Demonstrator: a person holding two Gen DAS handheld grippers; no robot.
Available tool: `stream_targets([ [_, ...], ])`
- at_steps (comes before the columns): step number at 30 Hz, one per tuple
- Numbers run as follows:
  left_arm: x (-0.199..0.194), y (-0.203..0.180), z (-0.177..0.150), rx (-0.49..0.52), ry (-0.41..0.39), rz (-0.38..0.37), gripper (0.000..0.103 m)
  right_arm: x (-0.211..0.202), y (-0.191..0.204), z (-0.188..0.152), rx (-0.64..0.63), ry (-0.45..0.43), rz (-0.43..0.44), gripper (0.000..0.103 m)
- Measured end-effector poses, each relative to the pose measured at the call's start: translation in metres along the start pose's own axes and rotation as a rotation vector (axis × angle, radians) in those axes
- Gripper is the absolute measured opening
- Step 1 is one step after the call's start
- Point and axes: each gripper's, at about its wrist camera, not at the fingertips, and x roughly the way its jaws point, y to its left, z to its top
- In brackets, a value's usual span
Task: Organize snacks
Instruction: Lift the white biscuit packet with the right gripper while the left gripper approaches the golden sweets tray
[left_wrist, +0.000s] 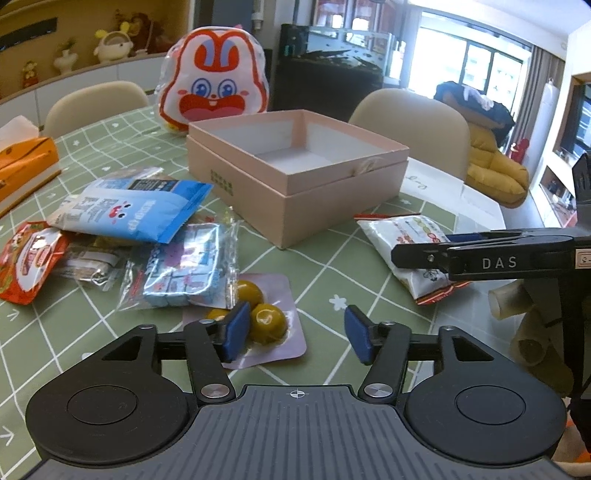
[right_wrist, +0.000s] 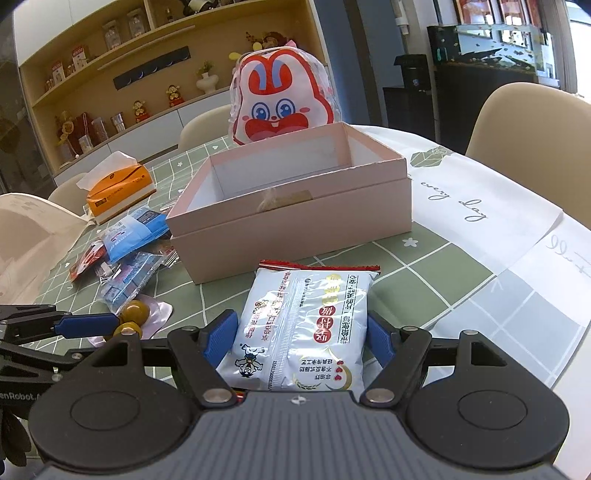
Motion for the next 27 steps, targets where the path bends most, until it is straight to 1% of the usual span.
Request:
stream_targets([
  [3,-0.008,0.006,0.001,-0.033,-0.031,-0.028,0.060,0.000,0.000,0.000,0.002,0.000,0.003,0.074],
  [5,-0.014,0.006,0.002,-0.011,-0.072,0.016,0.059,0.000,-0.001,0.000,0.005,-0.001,0.007,0.074],
  [6,-0.015,0.007,0.003,0.009,-0.076,0.040,0.058,0.000,-0.001,0.000,0.006,0.000,0.010,0.075],
  [7,-0.013,0.008,0.003,0.026,-0.067,0.058,0.058,0.000,-0.001,0.000,0.005,0.000,0.011,0.075],
  [10,-0.002,0.010,0.002,0.034,-0.019,0.074,0.058,0.000,-0.002,-0.001,0.006,-0.003,0.017,0.075],
  [12,0.002,0.008,0.000,0.052,-0.010,0.096,0.058,-0.001,-0.002,-0.001,0.008,-0.005,0.019,0.075],
  [14,0.005,0.010,-0.003,0.048,-0.002,0.098,0.060,-0.001,-0.002,-0.001,0.009,-0.004,0.021,0.075],
  [17,0.006,0.016,-0.006,0.005,-0.013,0.081,0.061,-0.001,-0.002,-0.001,0.007,-0.002,0.024,0.075],
  [20,0.005,0.021,-0.005,-0.043,-0.014,0.068,0.060,-0.002,-0.004,-0.001,0.008,-0.005,0.042,0.075],
  [22,0.003,0.021,-0.009,-0.086,-0.035,0.067,0.059,-0.001,-0.004,-0.001,0.009,0.002,0.048,0.075],
  [25,0.002,0.011,-0.011,-0.053,-0.042,0.099,0.059,0.000,-0.001,-0.001,-0.006,0.008,0.045,0.075],
  [27,0.000,0.006,-0.011,-0.063,-0.033,0.091,0.058,0.000,0.001,-0.001,-0.025,0.015,0.037,0.075],
])
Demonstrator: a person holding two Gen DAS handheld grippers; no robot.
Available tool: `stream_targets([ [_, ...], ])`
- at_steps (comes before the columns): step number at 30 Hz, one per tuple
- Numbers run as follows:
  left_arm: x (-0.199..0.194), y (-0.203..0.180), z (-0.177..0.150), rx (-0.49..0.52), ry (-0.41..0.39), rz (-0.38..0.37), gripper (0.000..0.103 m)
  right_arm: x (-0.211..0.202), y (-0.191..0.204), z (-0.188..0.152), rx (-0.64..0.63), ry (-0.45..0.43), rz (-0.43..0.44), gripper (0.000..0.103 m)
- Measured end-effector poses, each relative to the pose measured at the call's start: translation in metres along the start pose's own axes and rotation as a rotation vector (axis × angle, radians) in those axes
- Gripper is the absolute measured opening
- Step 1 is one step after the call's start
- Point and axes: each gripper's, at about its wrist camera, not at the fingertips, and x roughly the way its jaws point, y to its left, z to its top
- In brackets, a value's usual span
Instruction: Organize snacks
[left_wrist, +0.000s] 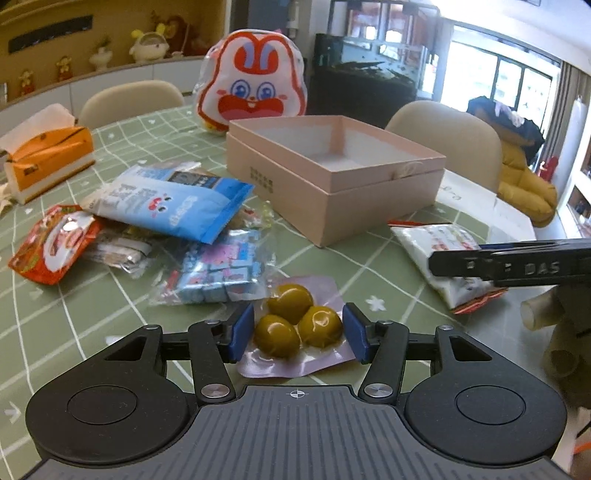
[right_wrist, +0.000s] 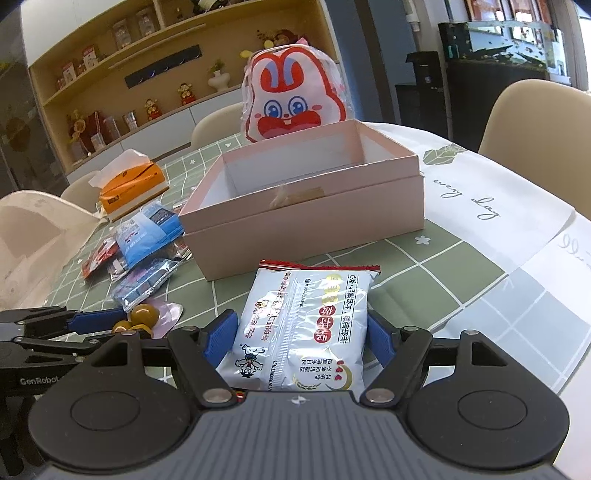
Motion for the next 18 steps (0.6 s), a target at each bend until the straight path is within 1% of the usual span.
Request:
stream_targets([
  [4,-0.009,-0.012,-0.005,0.027,0.004,-0.069,0.055,-0.011,0.007,-0.005,-0.071,-0.004,-0.033,0.075],
  [8,-0.021,-0.024,-0.012,0.047,-0.011,-0.120,0.052,-0.028,0.002,-0.006,-0.077,-0.002,-0.041,0.075],
  [9,-0.024,-0.027,-0.013,0.053,-0.017,-0.129,0.043,-0.032,0.001,-0.005,-0.079,-0.004,-0.045,0.075],
  [10,-0.029,-0.030,-0.014,0.062,-0.032,-0.136,0.000,-0.035,0.000,-0.004,-0.087,-0.008,-0.052,0.075],
  [11,-0.032,-0.033,-0.013,0.066,-0.036,-0.135,0.008,-0.039,0.000,-0.003,-0.098,-0.014,-0.064,0.075],
  [12,-0.035,-0.035,-0.013,0.067,-0.047,-0.143,0.011,-0.043,0.000,-0.002,-0.109,-0.020,-0.077,0.075],
  [13,-0.039,-0.037,-0.012,0.075,-0.057,-0.157,0.011,-0.048,0.000,0.000,-0.118,-0.026,-0.084,0.075],
  [15,-0.040,-0.040,-0.012,0.087,-0.065,-0.156,0.011,-0.057,0.000,0.003,-0.137,-0.046,-0.088,0.075],
  [18,-0.033,-0.043,-0.016,0.091,-0.037,-0.141,0.011,-0.067,-0.005,0.002,-0.142,-0.073,-0.098,0.075],
])
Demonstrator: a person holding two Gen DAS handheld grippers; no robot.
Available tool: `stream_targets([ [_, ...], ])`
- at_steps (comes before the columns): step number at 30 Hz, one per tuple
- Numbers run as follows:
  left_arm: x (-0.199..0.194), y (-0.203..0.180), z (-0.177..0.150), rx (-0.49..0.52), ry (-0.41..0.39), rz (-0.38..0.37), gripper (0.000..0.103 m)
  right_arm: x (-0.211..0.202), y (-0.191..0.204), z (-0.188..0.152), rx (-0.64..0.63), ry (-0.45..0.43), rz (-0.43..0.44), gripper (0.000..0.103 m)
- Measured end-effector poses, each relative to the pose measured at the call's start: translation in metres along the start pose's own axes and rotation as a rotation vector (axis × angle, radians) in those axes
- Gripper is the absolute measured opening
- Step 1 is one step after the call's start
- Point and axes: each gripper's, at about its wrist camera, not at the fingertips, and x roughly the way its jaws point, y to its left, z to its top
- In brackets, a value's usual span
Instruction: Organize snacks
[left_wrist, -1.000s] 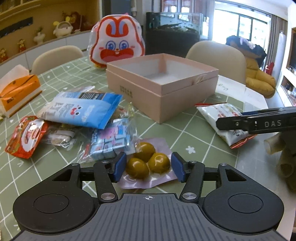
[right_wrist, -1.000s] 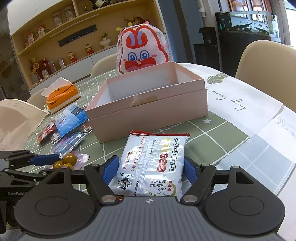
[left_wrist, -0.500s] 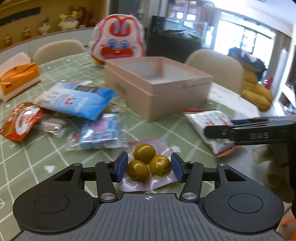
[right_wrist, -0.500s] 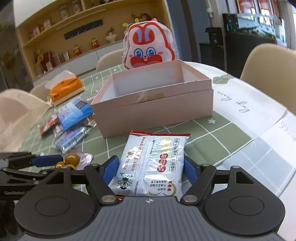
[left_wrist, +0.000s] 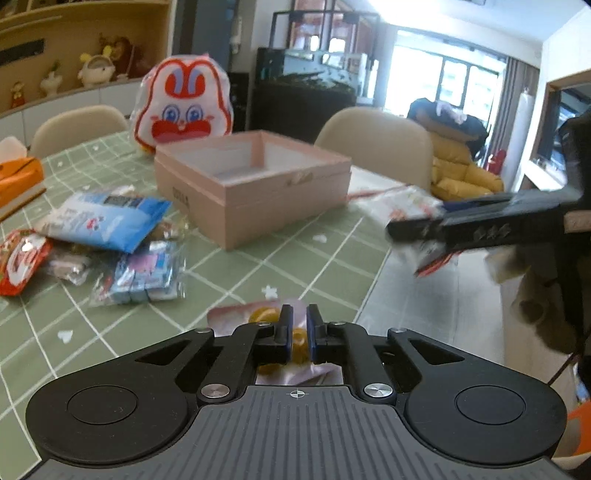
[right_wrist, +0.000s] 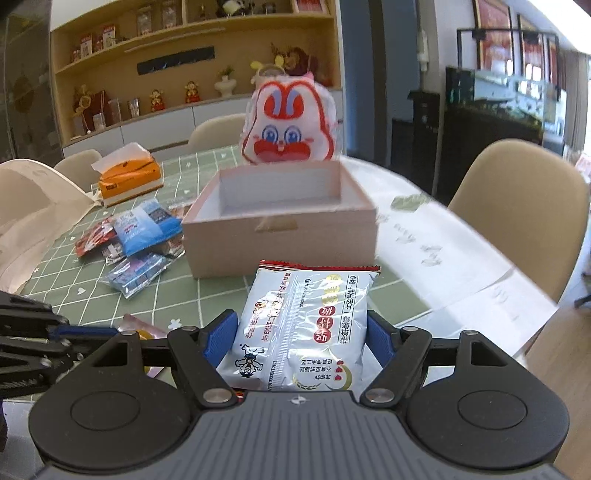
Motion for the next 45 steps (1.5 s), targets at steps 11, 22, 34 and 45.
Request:
stream_targets([
  [11,0.000,-0.022,-0.017,0.206,0.016,-0.005,0.034,0.030,0.001,-0.028,0.045,0.072,0.050,0.075],
  [22,-0.003,-0.014,0.004,0.100,0.057,-0.036,0.059,0.032,0.005,-0.033,0.029,0.036,0.047,0.075],
  [34,0.020,-0.003,-0.004,0.071,0.081,0.023,0.061,0.031,0.003,-0.035,0.032,0.025,0.057,0.075],
  [45,0.018,-0.006,-0.004,0.025,0.082,0.039,0.056,0.028,0.004,-0.034,0.004,0.028,0.043,0.075],
])
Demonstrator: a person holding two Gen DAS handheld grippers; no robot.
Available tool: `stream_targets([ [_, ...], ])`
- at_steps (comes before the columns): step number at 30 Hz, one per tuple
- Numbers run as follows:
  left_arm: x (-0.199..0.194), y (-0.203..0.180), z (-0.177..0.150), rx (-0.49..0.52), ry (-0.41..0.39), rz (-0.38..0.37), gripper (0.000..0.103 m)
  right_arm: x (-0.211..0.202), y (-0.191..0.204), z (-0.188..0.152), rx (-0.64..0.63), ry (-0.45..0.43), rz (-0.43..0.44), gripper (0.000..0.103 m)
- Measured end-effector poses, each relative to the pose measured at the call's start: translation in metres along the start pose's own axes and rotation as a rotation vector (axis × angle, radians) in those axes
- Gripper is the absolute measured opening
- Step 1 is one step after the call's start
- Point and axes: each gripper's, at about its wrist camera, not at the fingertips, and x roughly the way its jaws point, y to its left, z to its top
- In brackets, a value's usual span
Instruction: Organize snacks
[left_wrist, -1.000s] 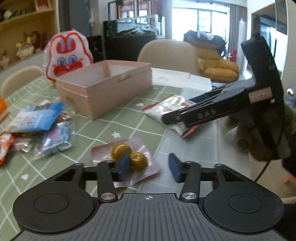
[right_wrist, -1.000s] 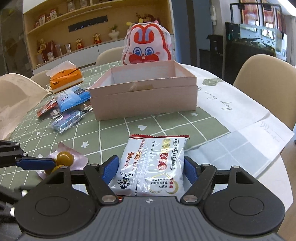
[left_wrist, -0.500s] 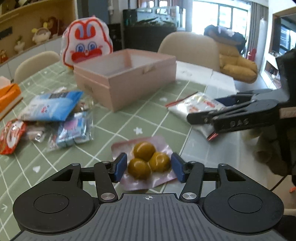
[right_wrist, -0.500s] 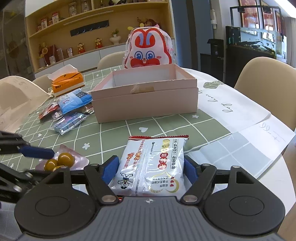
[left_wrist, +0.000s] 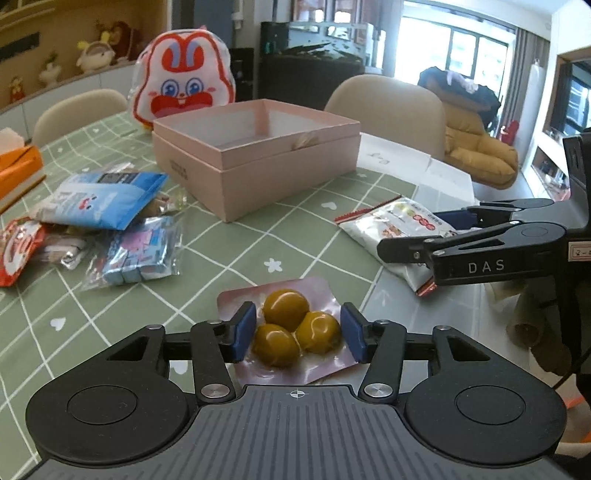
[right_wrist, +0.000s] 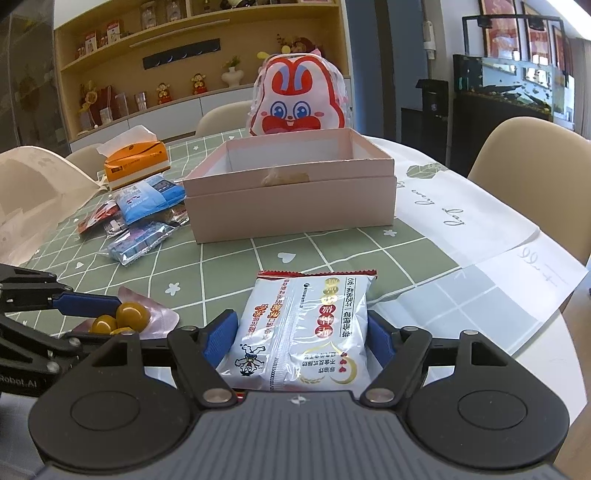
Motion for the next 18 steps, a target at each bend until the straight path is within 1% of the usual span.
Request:
stream_targets([
  [4,-0.004,-0.003,-0.002,0.007,-0.014,0.002,0.053,-0.008,-0.004,0.004,-0.008,-0.018,-0.003,0.074],
  [9,-0.012,-0.004,-0.003,-0.007,-0.050,-0.025,0.050,-0.024,-0.010,0.017,-0.030,-0.063,-0.007,0.074],
  [10,-0.014,-0.005,-0.001,-0.007,-0.061,-0.025,0.037,-0.028,-0.011,0.020,-0.038,-0.076,-0.008,0.074],
  [11,-0.016,-0.004,0.001,-0.010,-0.072,-0.036,0.011,-0.031,-0.013,0.024,-0.042,-0.087,-0.008,0.074],
  [12,-0.019,-0.004,0.004,-0.013,-0.079,-0.020,0.006,-0.034,-0.015,0.029,-0.046,-0.100,-0.007,0.074],
  [13,-0.022,-0.002,0.010,-0.017,-0.101,-0.024,0.009,-0.038,-0.017,0.035,-0.049,-0.114,-0.002,0.074],
  [15,-0.027,0.003,0.023,-0.021,-0.140,-0.017,0.009,-0.044,-0.022,0.051,-0.049,-0.148,0.007,0.074],
  [18,-0.032,0.013,0.041,-0.041,-0.194,-0.002,0.009,-0.051,-0.031,0.069,-0.041,-0.198,-0.013,0.074],
])
